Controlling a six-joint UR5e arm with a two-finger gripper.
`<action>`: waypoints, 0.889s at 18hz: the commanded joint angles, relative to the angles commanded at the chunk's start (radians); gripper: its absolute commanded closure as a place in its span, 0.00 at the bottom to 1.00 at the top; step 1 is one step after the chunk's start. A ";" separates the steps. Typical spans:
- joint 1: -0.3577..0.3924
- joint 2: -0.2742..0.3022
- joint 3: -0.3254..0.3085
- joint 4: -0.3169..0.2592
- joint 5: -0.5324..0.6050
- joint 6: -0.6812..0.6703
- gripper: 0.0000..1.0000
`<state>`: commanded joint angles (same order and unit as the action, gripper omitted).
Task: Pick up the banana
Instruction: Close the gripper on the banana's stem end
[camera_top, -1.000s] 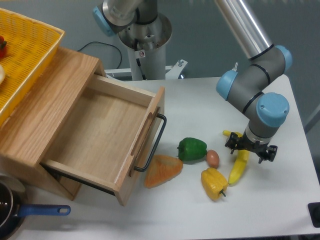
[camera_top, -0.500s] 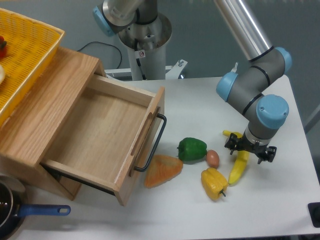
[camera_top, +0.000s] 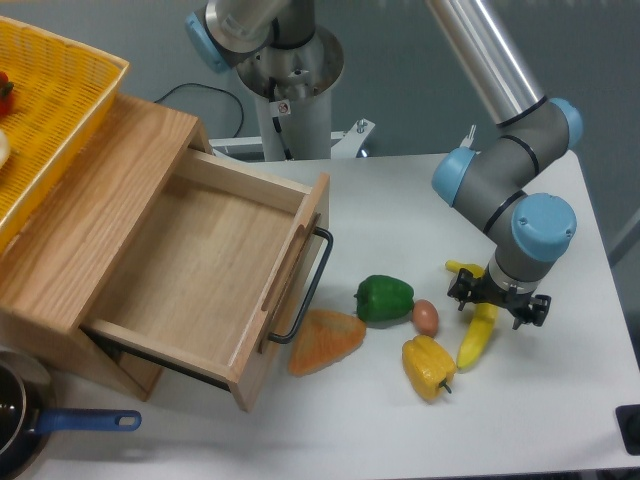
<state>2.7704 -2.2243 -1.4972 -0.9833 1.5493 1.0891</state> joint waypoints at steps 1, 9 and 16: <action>0.000 -0.002 0.000 0.000 0.000 0.000 0.02; 0.000 0.000 0.002 0.000 0.000 -0.002 0.41; 0.000 0.002 0.002 -0.002 -0.002 0.002 0.61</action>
<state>2.7704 -2.2227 -1.4956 -0.9848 1.5478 1.0906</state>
